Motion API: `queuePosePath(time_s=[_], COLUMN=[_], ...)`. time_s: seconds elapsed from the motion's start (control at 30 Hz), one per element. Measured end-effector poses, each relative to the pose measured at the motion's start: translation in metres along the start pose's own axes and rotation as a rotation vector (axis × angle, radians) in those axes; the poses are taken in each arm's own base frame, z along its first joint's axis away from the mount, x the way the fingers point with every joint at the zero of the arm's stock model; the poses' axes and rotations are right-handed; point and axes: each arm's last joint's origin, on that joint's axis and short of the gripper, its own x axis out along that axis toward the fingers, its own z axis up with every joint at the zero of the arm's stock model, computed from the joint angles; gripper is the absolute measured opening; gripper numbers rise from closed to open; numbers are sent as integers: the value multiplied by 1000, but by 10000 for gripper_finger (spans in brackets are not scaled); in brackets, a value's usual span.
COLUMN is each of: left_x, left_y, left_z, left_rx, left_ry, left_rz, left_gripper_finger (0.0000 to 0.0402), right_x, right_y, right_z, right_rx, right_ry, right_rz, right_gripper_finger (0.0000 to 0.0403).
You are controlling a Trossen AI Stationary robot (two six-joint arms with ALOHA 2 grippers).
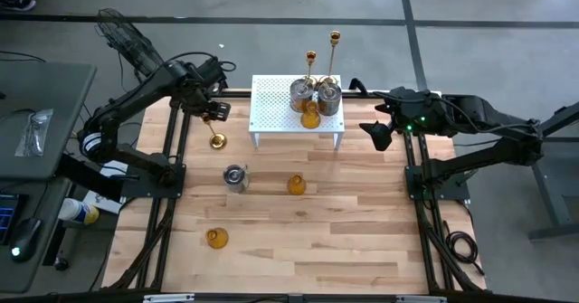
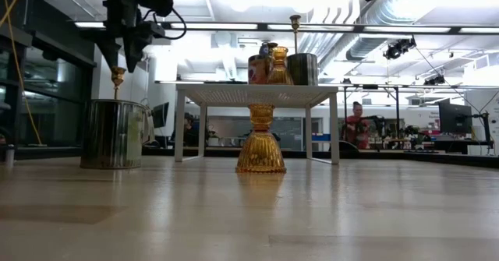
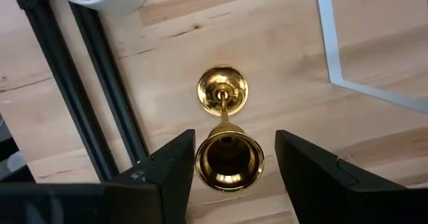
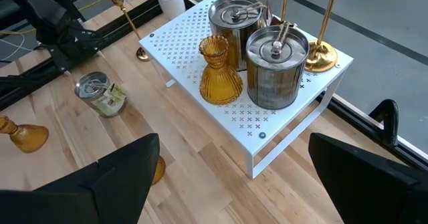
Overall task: Pick & Place candle stick holders
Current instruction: Put the gold candle holder on the shelf
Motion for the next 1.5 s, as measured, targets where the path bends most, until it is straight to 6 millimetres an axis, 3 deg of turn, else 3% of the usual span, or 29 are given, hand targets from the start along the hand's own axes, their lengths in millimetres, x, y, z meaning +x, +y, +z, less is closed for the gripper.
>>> queuePosePath(time_s=[0.5,0.83,1.2,1.5], left_x=[0,11,11,11], left_y=[2,-4,-2,-2], left_z=[-2,4,0,1], left_rx=[25,27,32,32], left_ry=[12,63,109,101], left_rz=[29,38,55,64], left_gripper_finger=[200,200,149,149], right_x=[0,0,0,0], right_y=[0,0,0,0], right_z=[0,0,0,0], right_rx=[-1,-1,-4,-9], right_ry=[-1,-1,-1,-1], right_rz=[-1,-1,-1,-1], right_gripper_finger=[375,375,375,375])
